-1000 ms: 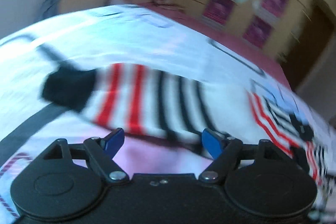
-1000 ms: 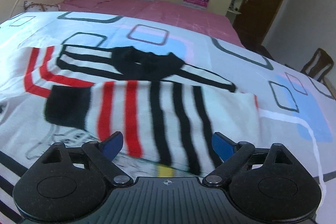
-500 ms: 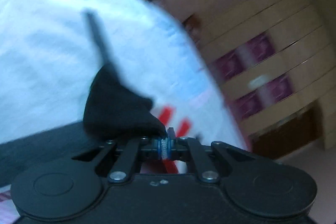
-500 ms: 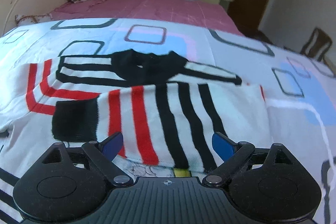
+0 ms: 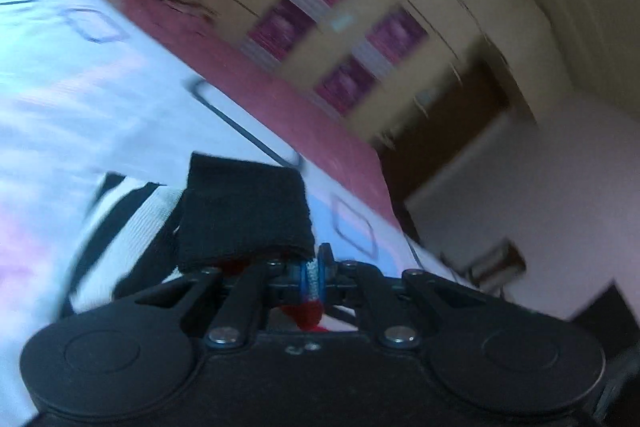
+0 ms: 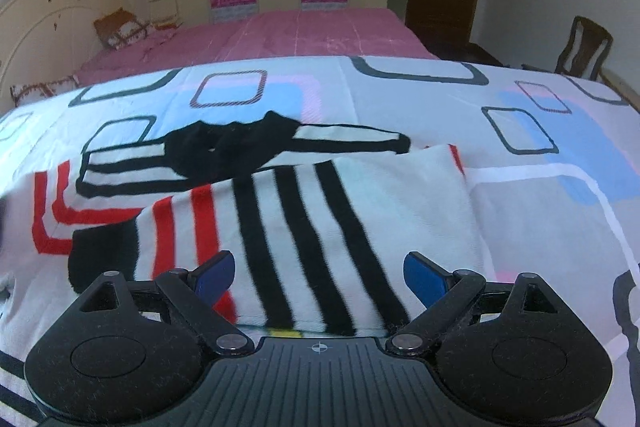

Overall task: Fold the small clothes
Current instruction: 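Carry the held sleeve across the sweater body with the left gripper and release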

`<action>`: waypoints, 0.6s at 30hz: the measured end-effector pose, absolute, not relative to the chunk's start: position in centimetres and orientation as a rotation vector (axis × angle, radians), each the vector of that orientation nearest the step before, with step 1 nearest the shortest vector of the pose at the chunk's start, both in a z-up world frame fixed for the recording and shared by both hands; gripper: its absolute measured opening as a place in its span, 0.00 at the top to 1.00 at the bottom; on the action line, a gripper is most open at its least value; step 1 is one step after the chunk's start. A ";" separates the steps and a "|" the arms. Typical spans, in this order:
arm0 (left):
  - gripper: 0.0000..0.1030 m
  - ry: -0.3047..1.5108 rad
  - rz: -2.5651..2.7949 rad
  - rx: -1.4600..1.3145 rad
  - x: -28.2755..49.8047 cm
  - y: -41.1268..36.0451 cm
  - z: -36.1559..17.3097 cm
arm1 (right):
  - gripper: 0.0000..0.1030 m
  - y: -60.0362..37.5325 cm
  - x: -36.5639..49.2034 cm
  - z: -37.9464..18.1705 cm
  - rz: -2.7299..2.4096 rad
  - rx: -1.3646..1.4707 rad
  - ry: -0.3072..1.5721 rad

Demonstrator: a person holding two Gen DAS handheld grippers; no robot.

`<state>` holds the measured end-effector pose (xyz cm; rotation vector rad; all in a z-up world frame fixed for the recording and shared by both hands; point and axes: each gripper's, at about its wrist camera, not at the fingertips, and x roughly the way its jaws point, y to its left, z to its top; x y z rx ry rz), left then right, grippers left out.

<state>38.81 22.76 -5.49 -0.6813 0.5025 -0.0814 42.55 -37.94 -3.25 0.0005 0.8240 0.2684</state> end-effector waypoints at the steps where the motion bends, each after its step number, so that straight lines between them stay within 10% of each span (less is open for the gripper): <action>1: 0.95 0.514 -0.095 -0.663 39.3 21.4 -5.6 | 0.11 -38.6 42.7 -3.3 0.269 0.008 0.824; 15: 0.95 0.743 -0.250 -0.365 45.6 4.4 -9.5 | 0.11 -47.7 44.2 -3.8 0.238 0.120 0.841; 18: 0.73 0.827 -0.278 -0.317 46.4 1.4 -11.4 | 0.11 -49.0 44.1 -4.0 0.245 0.139 0.855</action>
